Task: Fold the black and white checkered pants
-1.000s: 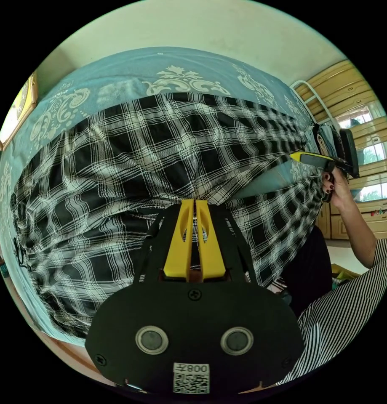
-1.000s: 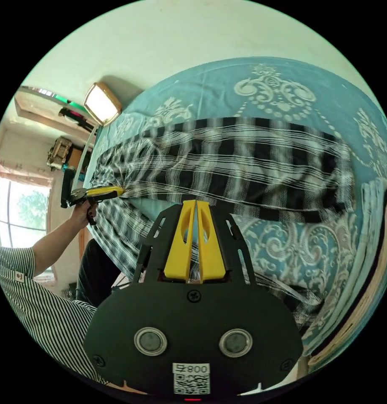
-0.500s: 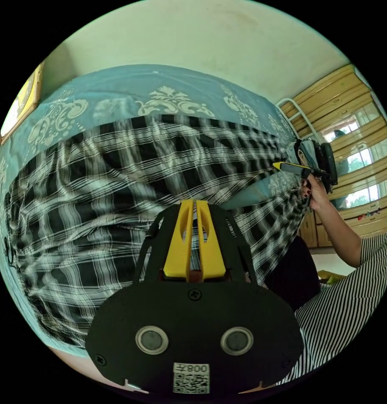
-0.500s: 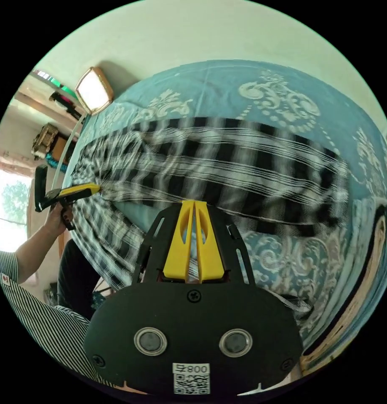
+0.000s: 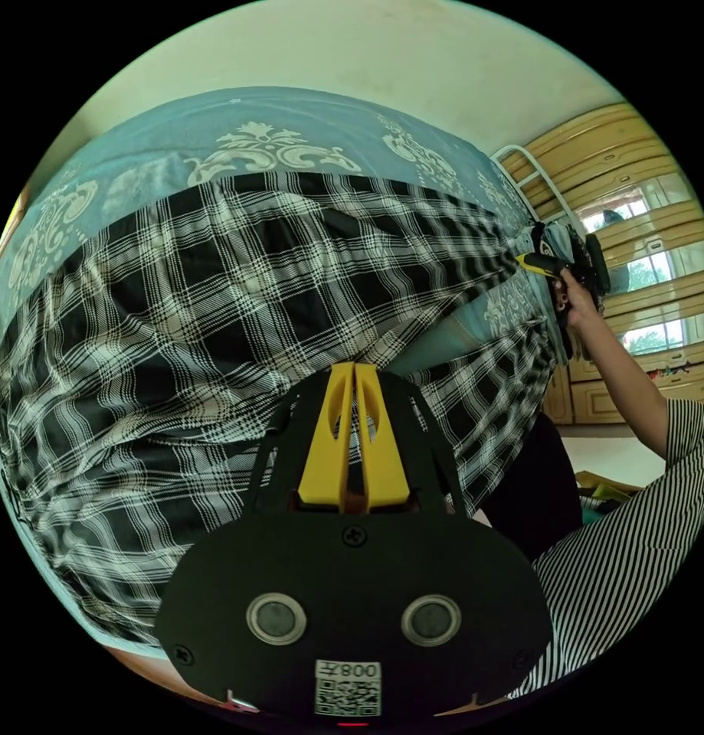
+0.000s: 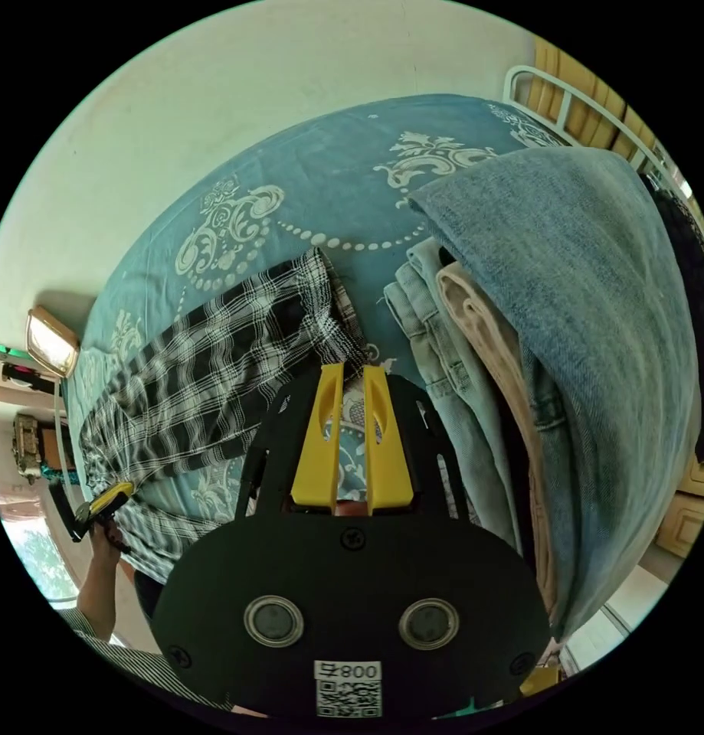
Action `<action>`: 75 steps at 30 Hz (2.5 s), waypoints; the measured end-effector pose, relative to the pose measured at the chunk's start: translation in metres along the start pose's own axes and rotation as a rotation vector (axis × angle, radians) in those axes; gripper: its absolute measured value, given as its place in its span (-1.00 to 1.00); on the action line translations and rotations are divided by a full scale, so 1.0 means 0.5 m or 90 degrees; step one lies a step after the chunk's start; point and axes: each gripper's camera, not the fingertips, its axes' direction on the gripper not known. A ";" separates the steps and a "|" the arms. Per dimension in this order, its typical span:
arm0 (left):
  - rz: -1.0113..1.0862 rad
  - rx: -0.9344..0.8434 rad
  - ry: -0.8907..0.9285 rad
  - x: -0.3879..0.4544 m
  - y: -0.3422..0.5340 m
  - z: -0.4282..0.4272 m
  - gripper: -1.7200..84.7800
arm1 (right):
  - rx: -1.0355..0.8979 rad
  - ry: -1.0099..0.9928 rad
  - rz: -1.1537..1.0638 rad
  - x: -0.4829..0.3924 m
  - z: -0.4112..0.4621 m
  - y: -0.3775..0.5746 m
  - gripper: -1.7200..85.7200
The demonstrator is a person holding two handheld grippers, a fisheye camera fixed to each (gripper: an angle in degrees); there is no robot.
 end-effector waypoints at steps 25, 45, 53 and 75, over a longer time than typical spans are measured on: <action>-0.077 0.133 -0.091 0.024 -0.337 -0.281 -0.96 | 0.010 -0.020 -0.137 -0.182 -0.007 -0.178 -0.95; -0.149 0.098 0.023 0.110 -0.248 -0.471 -0.96 | -0.040 -0.189 -0.221 -0.270 0.103 -0.182 -0.96; -0.165 0.101 0.023 0.181 -0.257 -0.534 -0.96 | -0.109 -0.133 -0.357 -0.414 0.241 -0.075 -0.96; -0.231 0.224 0.012 0.298 -0.338 -0.847 -0.94 | -0.185 -0.159 -0.503 -0.560 0.516 -0.154 -0.96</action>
